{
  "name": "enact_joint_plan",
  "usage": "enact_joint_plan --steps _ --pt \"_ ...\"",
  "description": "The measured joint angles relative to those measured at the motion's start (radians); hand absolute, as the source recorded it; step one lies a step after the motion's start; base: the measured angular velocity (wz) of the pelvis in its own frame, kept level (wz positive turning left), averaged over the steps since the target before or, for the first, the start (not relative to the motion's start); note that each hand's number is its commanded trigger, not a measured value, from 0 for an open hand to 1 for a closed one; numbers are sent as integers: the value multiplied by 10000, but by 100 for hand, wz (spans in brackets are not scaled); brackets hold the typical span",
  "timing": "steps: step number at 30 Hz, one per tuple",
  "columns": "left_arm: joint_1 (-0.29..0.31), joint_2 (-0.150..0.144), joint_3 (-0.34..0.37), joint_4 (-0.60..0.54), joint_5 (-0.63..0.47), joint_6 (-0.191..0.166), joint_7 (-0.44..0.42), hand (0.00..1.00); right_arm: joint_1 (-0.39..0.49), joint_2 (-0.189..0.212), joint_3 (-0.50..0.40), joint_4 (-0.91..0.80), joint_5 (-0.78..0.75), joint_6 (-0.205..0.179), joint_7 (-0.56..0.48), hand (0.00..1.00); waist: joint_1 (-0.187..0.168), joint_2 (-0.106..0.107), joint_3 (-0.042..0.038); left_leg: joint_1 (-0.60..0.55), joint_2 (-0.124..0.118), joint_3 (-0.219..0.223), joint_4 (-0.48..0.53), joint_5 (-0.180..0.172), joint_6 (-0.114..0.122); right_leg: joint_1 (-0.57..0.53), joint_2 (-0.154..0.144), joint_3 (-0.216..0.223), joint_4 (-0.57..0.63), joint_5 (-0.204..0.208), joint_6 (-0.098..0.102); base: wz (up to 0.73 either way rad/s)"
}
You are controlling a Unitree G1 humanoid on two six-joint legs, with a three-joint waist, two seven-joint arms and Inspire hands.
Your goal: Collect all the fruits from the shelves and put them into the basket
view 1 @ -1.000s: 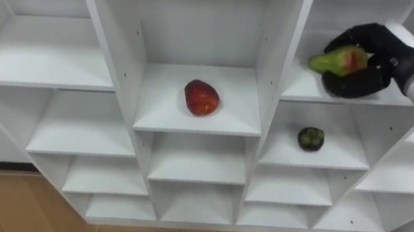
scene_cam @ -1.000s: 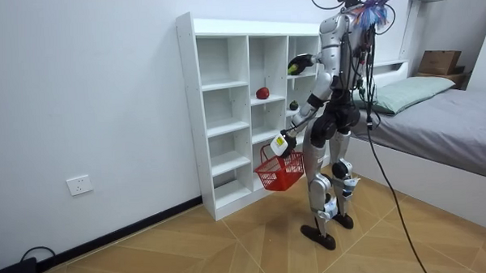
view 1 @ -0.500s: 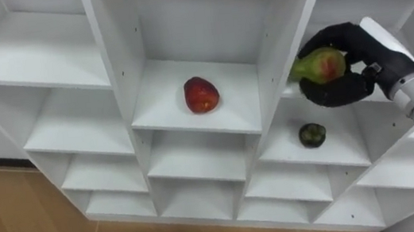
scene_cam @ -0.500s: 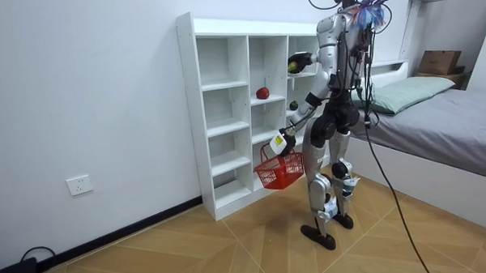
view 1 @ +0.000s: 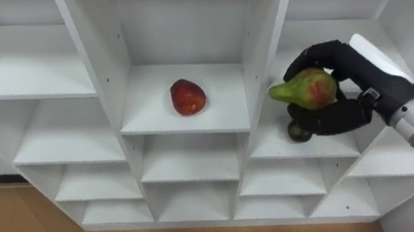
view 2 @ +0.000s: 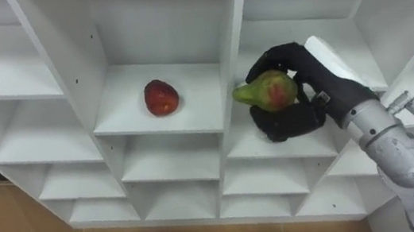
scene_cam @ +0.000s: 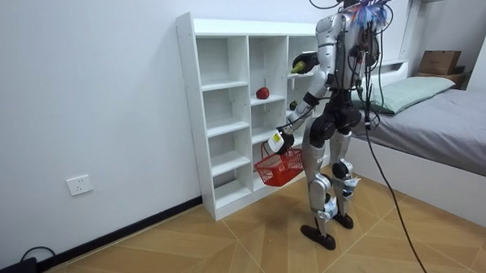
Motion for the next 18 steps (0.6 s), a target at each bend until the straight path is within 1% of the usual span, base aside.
enact_joint_plan --steps 4,8,10,13,15,18 --pt "-35 -3 -36 1 -126 0 -1 100 36 106 -1 -83 -3 0 106 100 -57 3 0 16 12 29 -24 -2 -2 -33 25 88 8 3 -4 -7" --pt "-18 -14 -297 60 -699 0 28 100 411 578 -4 -83 -66 29 113 100 -211 -1 5 15 15 34 -24 -2 -2 -34 31 144 12 6 -5 0" --pt "-28 -23 -299 137 -702 0 32 100 555 769 -5 -83 -151 68 127 100 -267 0 5 16 17 41 -24 -2 -3 -37 30 149 13 6 -5 0" --pt "-53 -19 -292 234 -705 0 27 100 646 1063 -5 -84 -242 70 165 100 -482 -14 -5 -98 27 51 -3 -2 -3 -145 35 147 64 13 -15 0" --pt "-126 -32 -311 233 -700 0 -3 100 658 1335 -6 -82 -377 70 170 100 -561 -9 -4 -147 34 51 16 -2 -3 -164 44 155 79 24 -25 0" --pt "-310 -63 -360 231 -701 -1 6 100 683 1434 -6 -82 -638 70 186 100 -587 19 11 -158 34 54 24 -2 -3 -204 45 165 130 24 -25 0"
